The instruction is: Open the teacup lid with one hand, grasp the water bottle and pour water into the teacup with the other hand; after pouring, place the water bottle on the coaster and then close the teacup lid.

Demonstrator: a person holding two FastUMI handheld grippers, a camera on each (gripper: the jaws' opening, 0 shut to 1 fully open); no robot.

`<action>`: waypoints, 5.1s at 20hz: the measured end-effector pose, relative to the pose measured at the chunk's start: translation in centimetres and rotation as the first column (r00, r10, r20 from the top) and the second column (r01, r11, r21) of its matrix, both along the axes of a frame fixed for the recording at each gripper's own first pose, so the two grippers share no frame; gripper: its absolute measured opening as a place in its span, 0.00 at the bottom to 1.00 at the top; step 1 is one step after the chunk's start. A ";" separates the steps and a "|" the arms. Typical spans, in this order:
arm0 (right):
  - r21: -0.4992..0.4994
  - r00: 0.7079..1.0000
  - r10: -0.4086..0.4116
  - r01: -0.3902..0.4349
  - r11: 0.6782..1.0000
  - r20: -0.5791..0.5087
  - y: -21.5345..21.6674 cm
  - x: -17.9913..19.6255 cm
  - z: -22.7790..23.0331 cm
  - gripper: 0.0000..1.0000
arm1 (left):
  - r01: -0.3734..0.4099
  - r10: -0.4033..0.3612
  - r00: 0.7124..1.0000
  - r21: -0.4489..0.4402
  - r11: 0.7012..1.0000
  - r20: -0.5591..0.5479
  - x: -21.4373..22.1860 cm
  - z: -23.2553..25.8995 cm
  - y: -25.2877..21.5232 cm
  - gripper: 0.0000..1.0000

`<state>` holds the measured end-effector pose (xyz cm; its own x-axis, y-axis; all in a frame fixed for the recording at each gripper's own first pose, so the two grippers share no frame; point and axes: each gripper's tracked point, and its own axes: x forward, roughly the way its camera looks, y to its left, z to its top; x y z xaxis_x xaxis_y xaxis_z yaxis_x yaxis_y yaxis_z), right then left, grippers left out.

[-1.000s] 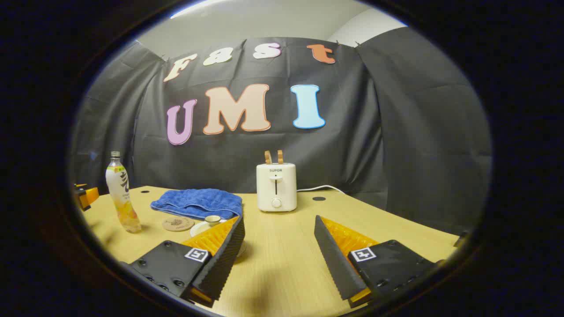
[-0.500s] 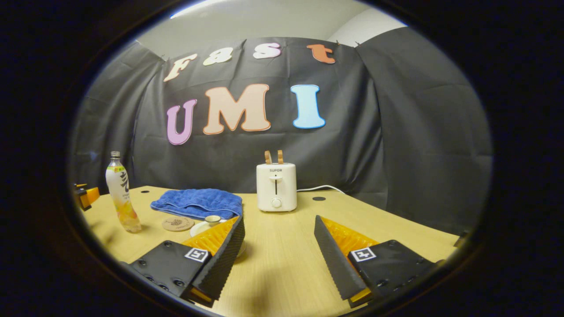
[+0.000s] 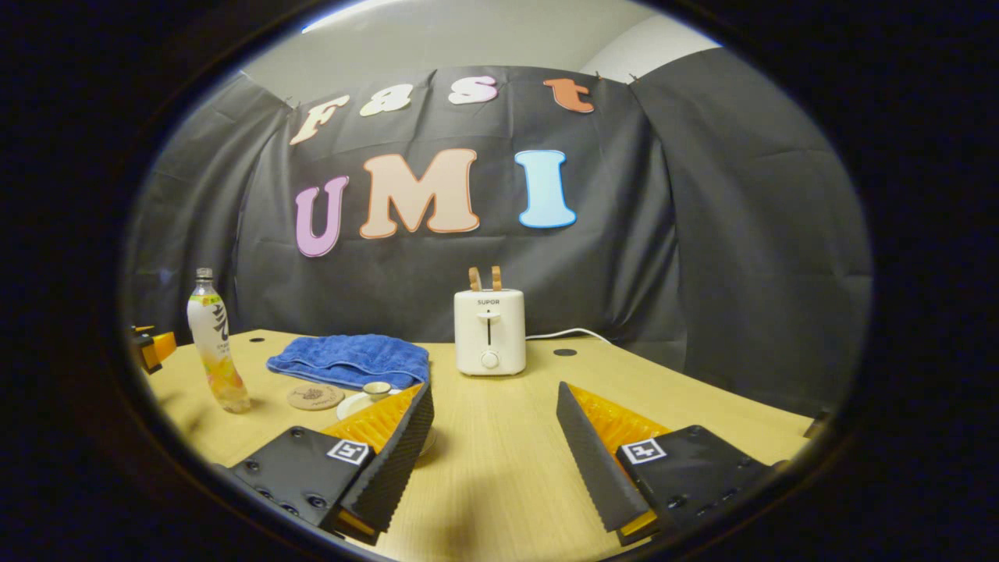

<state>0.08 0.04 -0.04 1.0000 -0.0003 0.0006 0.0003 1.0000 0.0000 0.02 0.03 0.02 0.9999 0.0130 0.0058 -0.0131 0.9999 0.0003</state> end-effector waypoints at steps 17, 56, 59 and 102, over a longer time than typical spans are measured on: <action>0.003 0.983 0.183 -0.183 0.983 -0.012 4.1 0.5 -0.1 1.00 | 0.000 0.000 1.000 -0.002 1.000 -0.001 0.1 -0.1 0.0 0.90; -0.003 0.926 0.328 -0.335 0.942 -0.187 12.7 6.8 -3.4 0.36 | 0.000 0.000 1.000 -0.002 1.000 0.001 0.2 0.0 0.0 0.90; 0.001 0.927 0.331 -0.336 0.942 -0.176 12.7 6.8 -3.2 0.36 | 0.000 0.000 1.000 -0.002 1.000 0.001 0.2 -0.1 0.0 0.90; 0.003 0.987 0.158 -0.158 0.987 -0.005 1.2 -0.8 -0.2 0.36 | 0.478 -0.476 0.875 0.004 0.878 -0.090 4.9 -1.5 -13.6 0.80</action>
<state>-0.71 1.21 -0.28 0.9875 0.1578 -0.0047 -0.1578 0.9875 0.0029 4.94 -13.54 -1.49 0.8817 -0.4643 -0.0839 0.4664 0.8846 0.0054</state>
